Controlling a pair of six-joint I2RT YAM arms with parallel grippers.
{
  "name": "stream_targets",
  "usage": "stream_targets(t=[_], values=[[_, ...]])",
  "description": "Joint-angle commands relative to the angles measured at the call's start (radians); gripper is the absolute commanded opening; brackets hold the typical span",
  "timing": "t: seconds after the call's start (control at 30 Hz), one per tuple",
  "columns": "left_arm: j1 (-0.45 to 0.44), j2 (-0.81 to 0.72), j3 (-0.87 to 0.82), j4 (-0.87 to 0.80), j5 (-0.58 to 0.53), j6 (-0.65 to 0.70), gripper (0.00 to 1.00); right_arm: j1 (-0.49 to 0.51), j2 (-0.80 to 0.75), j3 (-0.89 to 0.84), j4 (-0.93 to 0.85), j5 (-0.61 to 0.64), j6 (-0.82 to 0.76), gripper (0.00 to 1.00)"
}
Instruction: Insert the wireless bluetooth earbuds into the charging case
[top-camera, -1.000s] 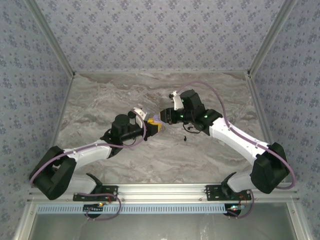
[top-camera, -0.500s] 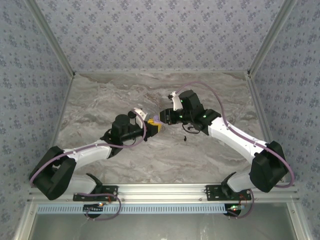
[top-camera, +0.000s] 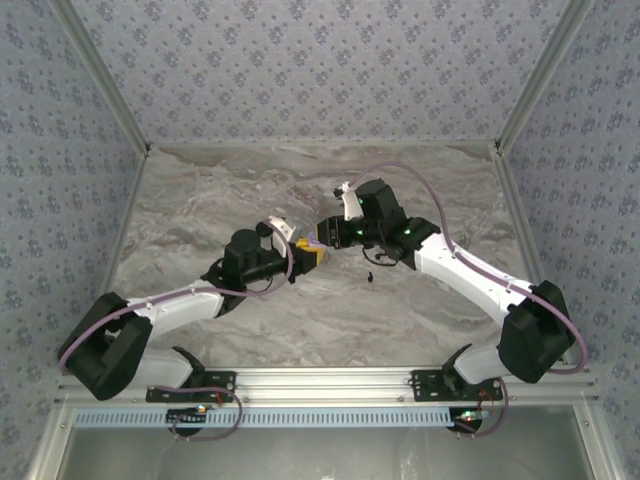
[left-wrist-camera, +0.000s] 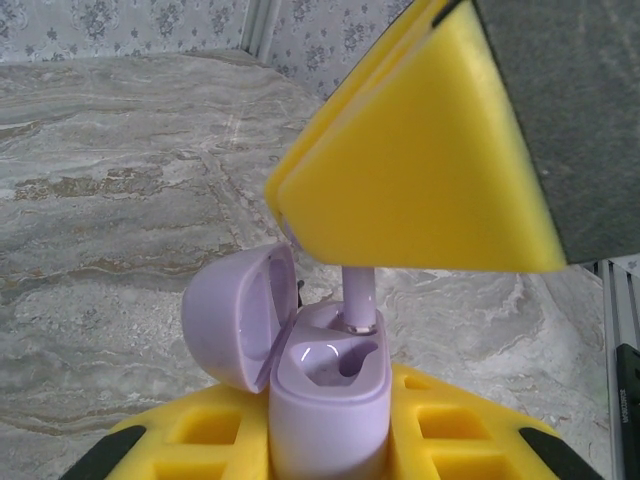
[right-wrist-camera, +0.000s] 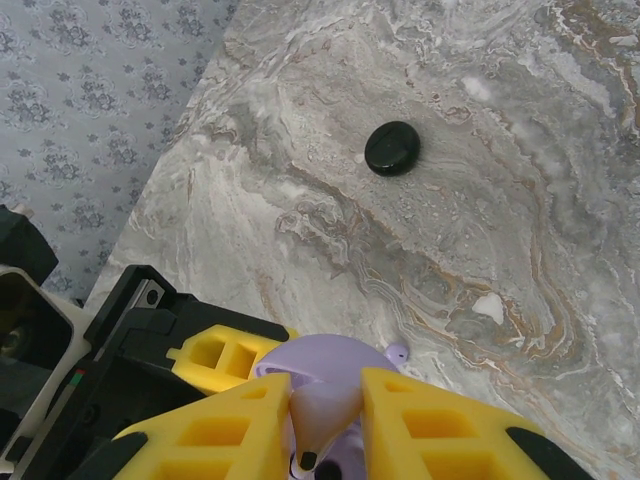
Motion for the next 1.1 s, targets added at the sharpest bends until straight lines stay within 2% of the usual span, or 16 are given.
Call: stream_targets(t=[0.0, 1.07], values=[[-0.005, -0.031, 0.038, 0.015, -0.006, -0.003, 0.25, 0.01, 0.005, 0.031, -0.027, 0.02, -0.013, 0.26], [-0.006, -0.057, 0.04, -0.073, -0.051, 0.044, 0.25, 0.014, -0.003, 0.039, -0.052, 0.039, -0.021, 0.26]])
